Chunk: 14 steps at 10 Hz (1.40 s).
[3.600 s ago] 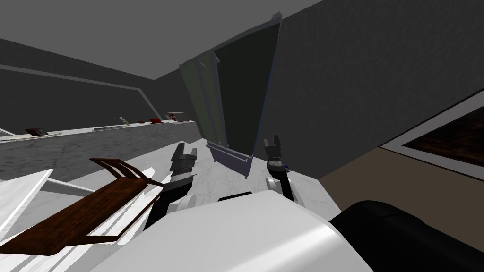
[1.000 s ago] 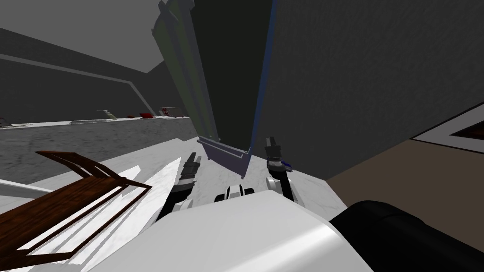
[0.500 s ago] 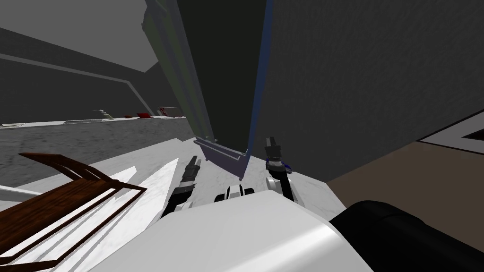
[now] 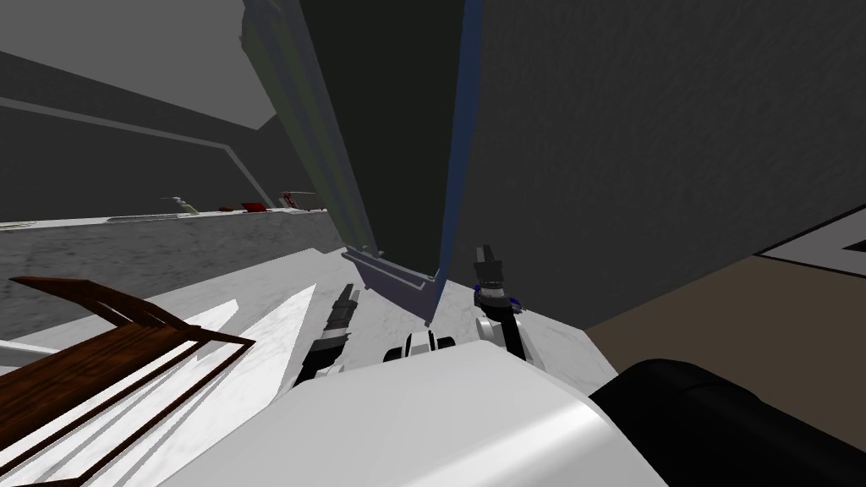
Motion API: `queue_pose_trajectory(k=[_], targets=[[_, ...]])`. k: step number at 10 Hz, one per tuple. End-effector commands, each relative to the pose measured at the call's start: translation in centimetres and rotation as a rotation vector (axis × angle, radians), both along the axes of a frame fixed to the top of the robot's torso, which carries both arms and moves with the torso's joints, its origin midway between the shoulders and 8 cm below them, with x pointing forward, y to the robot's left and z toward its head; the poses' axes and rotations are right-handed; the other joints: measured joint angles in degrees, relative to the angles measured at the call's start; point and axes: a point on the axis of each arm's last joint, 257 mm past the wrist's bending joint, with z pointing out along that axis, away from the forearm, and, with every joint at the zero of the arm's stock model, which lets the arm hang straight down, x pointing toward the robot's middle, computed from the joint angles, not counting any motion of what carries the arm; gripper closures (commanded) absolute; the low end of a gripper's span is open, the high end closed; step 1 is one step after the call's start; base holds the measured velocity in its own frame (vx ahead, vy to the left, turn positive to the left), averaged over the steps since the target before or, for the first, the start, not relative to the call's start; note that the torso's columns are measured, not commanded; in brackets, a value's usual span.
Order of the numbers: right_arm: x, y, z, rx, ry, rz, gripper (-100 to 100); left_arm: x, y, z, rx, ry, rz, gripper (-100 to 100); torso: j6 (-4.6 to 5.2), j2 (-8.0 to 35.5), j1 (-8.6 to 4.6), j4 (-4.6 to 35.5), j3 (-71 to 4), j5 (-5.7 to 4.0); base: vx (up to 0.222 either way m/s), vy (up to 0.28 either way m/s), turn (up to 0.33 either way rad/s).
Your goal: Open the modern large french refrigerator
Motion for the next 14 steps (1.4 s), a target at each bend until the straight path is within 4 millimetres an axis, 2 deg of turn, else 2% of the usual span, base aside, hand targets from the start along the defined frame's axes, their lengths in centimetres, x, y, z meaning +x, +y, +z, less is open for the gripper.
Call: queue_pose_trajectory(k=[1, 14], targets=[[0.0, 0.0, 0.0, 0.000, 0.000, 0.000, 0, -0.1, 0.8, -1.9, 0.005, 0.022, 0.010, -100, 0.00, 0.1, 0.05, 0.0, 0.0, 0.01, 0.030, -0.078, 0.003], [0.0, 0.0, 0.0, 0.000, 0.000, 0.000, 0, -1.8, 3.8, -10.4, 0.006, 0.130, 0.059, -100, 0.00, 0.1, 0.01, 0.0, 0.0, 0.01, 0.038, -0.082, 0.004]])
